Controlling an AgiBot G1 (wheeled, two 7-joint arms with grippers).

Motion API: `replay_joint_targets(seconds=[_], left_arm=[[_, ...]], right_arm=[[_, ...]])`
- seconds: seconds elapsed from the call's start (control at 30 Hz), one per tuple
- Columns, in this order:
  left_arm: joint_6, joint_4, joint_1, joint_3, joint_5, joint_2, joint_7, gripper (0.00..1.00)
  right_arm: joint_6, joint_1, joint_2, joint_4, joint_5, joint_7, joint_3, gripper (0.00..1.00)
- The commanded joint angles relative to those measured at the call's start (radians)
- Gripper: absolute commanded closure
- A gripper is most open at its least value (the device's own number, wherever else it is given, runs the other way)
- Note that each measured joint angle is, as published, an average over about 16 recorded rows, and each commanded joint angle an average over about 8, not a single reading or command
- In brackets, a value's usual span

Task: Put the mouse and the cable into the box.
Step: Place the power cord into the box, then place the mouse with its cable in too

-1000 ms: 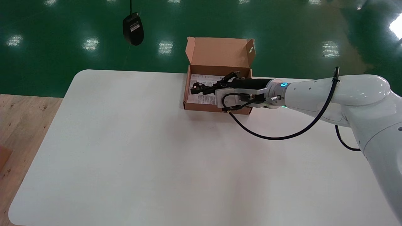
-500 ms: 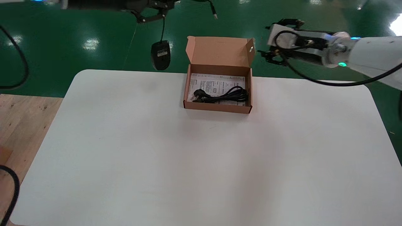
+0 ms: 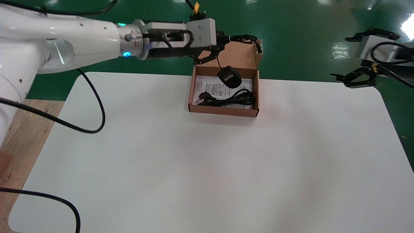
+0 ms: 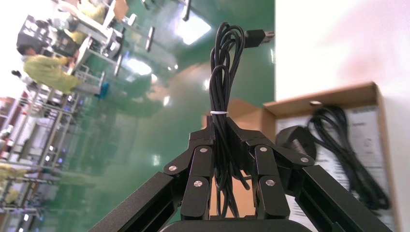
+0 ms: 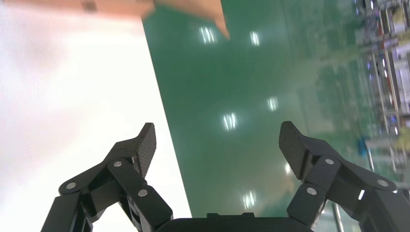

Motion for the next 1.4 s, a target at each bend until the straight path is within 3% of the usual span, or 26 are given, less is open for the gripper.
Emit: replay_joint_targets(seconds=[0.03,0.27,0.57,1.33,1.37,1.4], left_arm=[[-0.035,-0.015,0.036,0.004,-0.010,0.009,0.011,1.00],[-0.120,-0.065,0.128,0.065,-0.063,0.010,-0.050,1.00],[-0.121,-0.089,0.191,0.152,-0.114,0.005,-0.137,1.00],[-0.264,-0.129,0.200,0.338,-0.144,0.006,-0.205,1.00],[-0.274,-0.129,0.200,0.346,-0.145,0.006,-0.209,0.94],[-0.284,-0.129,0.200,0.356,-0.145,0.006,-0.214,0.82]], right_arm=[[-0.008,0.010,0.034,-0.007,-0.011,-0.001,-0.007,0.00],[-0.019,0.038,0.116,-0.017,-0.044,0.003,-0.031,0.00],[-0.067,0.046,0.174,-0.018,-0.072,0.001,-0.051,0.00],[-0.134,0.069,0.245,-0.003,-0.144,-0.015,-0.101,0.00],[-0.134,0.069,0.244,-0.002,-0.145,-0.017,-0.102,0.00],[-0.136,0.068,0.244,0.000,-0.146,-0.019,-0.103,0.00]])
